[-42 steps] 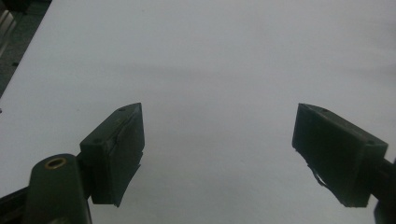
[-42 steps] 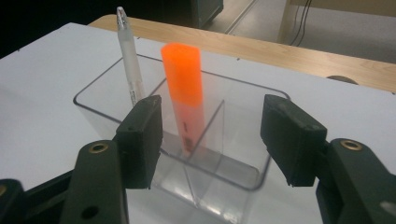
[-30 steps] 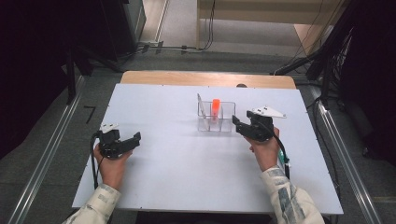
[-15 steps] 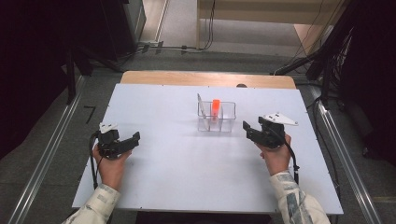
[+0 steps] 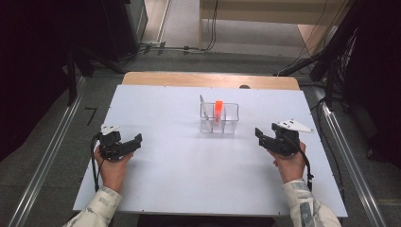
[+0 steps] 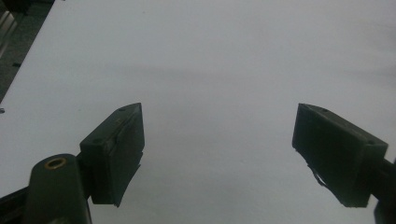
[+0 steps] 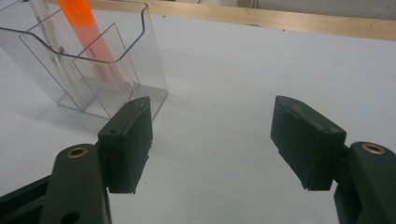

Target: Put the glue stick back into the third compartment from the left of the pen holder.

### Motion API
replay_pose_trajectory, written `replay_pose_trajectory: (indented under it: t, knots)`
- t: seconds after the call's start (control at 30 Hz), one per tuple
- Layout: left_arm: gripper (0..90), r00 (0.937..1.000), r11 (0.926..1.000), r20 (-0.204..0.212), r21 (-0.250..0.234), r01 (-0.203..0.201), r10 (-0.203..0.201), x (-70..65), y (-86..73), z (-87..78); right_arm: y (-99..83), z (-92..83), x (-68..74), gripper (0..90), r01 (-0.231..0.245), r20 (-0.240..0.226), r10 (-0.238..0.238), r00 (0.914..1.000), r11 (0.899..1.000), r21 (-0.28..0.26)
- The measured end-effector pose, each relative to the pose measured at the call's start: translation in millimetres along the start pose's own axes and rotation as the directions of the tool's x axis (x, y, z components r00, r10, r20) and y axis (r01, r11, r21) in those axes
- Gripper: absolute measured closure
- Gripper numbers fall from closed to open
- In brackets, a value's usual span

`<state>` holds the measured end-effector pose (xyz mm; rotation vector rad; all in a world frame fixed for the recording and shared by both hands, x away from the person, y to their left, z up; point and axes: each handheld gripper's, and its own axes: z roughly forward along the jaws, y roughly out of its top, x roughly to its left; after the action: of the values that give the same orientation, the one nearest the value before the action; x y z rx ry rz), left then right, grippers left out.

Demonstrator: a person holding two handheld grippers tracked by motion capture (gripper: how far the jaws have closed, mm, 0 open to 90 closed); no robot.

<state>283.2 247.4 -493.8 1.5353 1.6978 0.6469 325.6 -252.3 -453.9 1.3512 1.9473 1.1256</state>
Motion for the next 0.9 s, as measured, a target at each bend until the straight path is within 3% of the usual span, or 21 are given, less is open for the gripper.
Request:
replay_pose_trajectory:
  t: [0.57, 0.9]
  knots:
    - [17.7, 1.0, 1.0, -0.001, 0.0, 0.0, 0.0, -0.3, -0.1, -0.3, -16.7, -12.5, -34.9, 26.9, -0.034, 0.084, 0.031, 0.996, 0.999, 0.035]
    - [17.7, 1.0, 1.0, -0.003, 0.0, 0.002, -0.002, -0.7, -0.4, -0.2, -32.0, -16.2, -43.7, 29.3, -0.028, 0.113, 0.023, 0.9934, 0.999, 0.038]
